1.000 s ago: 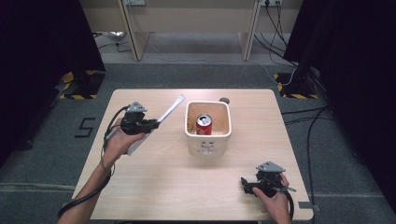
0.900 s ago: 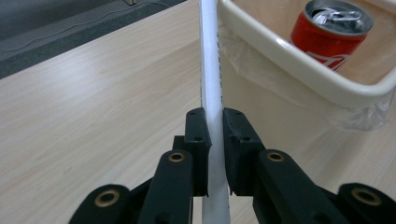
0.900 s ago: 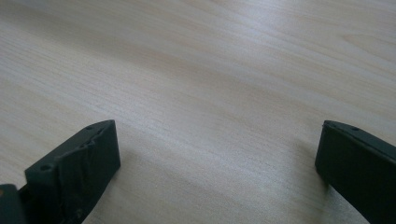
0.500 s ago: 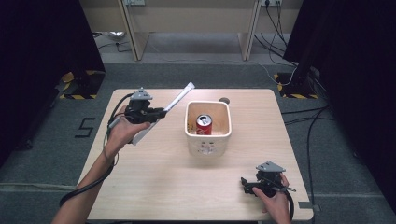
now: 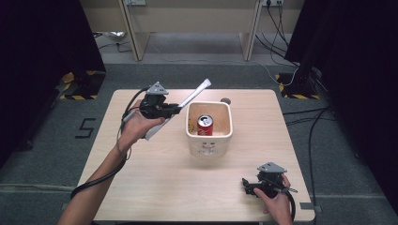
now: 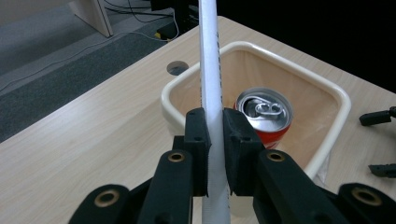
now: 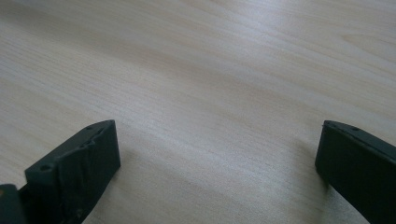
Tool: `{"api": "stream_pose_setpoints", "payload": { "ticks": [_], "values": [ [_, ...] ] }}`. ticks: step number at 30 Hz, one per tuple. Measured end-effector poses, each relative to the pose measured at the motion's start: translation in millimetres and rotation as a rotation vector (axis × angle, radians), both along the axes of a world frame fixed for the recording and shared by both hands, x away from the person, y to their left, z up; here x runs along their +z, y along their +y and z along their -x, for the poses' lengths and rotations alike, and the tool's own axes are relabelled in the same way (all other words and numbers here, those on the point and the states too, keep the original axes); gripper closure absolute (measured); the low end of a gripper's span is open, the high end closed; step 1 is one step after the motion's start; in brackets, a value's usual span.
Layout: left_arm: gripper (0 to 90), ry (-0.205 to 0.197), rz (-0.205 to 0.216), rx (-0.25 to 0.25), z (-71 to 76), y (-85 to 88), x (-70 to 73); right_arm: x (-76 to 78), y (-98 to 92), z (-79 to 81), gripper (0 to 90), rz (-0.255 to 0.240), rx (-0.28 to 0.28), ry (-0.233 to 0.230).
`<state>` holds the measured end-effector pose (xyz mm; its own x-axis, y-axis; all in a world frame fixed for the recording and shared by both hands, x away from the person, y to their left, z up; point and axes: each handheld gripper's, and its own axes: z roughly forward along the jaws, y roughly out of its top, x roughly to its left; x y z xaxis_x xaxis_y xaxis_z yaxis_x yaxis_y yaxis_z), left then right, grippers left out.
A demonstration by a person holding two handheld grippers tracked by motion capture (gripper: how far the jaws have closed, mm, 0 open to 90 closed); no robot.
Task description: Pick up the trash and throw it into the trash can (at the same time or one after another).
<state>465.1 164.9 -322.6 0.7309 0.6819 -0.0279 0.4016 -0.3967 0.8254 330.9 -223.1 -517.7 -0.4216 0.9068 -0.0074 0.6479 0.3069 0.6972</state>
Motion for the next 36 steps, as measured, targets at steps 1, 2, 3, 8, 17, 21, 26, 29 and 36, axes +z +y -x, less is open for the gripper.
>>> {"api": "stream_pose_setpoints", "payload": {
  "ticks": [1, 2, 3, 8, 17, 21, 26, 29, 36],
  "values": [
    [80.2, 0.001, 0.002, -0.001, -1.1, -1.8, 0.8, 0.0, 0.0, 0.0, 0.3, 0.0, 0.0, 0.0],
    [80.2, 0.002, 0.001, -0.004, -2.4, -4.0, 1.8, 0.0, 0.0, 0.0, 0.3, 0.0, 0.0, 0.0],
    [80.2, 0.002, 0.002, -0.005, -3.1, -5.5, 2.1, 0.0, 0.0, 0.0, 0.2, 0.0, 0.0, 0.0],
    [80.2, 0.008, 0.012, -0.02, -7.9, -15.0, 5.0, 0.0, 0.0, 0.0, 0.2, 0.0, 0.0, 0.0],
    [80.2, 0.009, 0.003, -0.048, -15.2, -37.2, 7.8, 0.0, -0.1, -0.1, 0.4, -0.001, 0.002, 0.0],
    [80.2, 0.011, 0.001, -0.059, -19.0, -47.7, 9.2, 0.0, -0.1, -0.1, 0.4, -0.001, 0.002, 0.0],
    [80.2, 0.014, 0.003, -0.07, -25.3, -61.0, 10.0, 0.0, -0.1, 0.0, 0.4, -0.001, 0.002, 0.0],
    [80.1, 0.015, 0.011, -0.078, -27.7, -68.9, 10.6, 0.2, -0.2, 0.0, 0.4, 0.0, 0.003, 0.001],
    [80.1, 0.017, 0.015, -0.095, -33.8, -86.2, 9.9, 0.2, -0.2, 0.0, 0.4, 0.0, 0.003, 0.002]
  ]
}}
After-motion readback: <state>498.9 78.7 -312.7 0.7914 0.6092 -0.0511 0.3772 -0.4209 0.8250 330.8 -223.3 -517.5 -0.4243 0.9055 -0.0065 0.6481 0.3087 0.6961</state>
